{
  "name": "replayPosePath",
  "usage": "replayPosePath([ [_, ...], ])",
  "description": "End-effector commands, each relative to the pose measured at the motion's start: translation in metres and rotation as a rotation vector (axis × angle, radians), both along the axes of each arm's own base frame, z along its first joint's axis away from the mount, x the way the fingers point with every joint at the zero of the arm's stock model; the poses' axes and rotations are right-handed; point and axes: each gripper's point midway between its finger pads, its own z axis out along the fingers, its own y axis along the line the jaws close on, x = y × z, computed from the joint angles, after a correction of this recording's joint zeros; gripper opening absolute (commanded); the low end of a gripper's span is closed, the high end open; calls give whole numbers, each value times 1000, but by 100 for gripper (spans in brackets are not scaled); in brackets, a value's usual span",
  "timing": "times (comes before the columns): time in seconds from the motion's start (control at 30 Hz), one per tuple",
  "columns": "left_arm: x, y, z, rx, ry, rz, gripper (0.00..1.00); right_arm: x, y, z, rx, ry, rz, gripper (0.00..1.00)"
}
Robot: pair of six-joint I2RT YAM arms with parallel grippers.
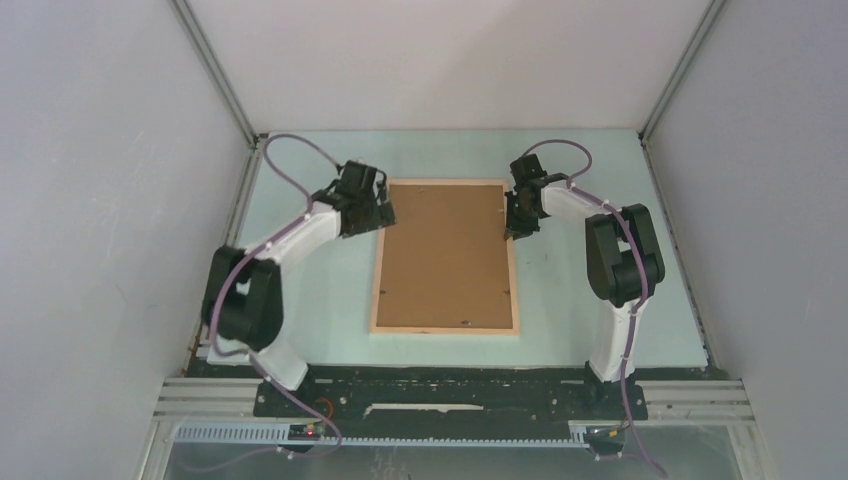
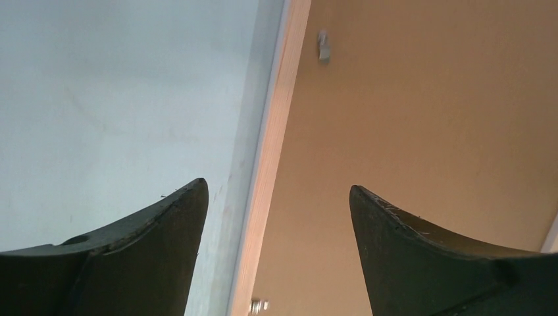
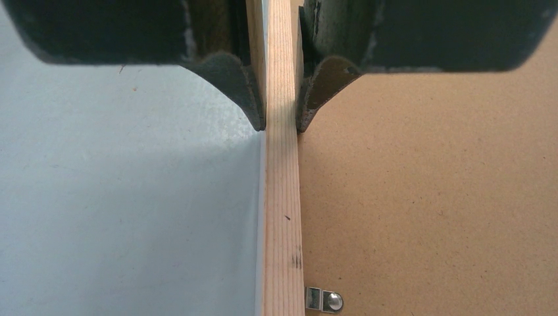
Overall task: Put the photo into the frame
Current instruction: Install the photo frame at the center of the board.
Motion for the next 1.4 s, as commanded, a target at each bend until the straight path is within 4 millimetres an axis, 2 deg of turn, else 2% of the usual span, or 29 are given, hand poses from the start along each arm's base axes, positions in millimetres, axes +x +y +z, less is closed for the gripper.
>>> replayPosePath([
  [0.0, 57, 1, 7, 63, -37, 20, 85, -9, 7, 0, -15, 11, 46, 5],
  [0.07, 70, 3, 2, 91, -10, 54, 83, -8, 8, 0, -13, 10, 49, 5],
  [0.2, 92, -10, -6, 88, 5, 40, 81, -8, 10, 1, -3, 7, 52, 5],
  [0.3, 101, -15, -14, 102, 31, 25, 80, -7, 10, 3, -3, 2, 51, 5],
  [0.43, 104, -22, -28, 103, 74, 3, 78, -6, 10, 7, 2, -7, 52, 5],
  [0.57, 103, -26, -42, 101, 123, -2, 69, -7, 9, 10, 1, -10, 54, 5],
  [0.9, 104, -24, -55, 148, 163, -11, 64, -7, 8, 9, -2, -10, 52, 4],
  [1.03, 99, -24, -57, 160, 172, -24, 53, -7, 9, 9, -1, -8, 54, 4],
  [1.17, 100, -21, -55, 169, 155, -21, 32, -7, 9, 10, 0, -10, 54, 4],
  [1.37, 104, -14, -56, 163, 151, -7, 19, -7, 9, 9, 1, -8, 54, 4],
])
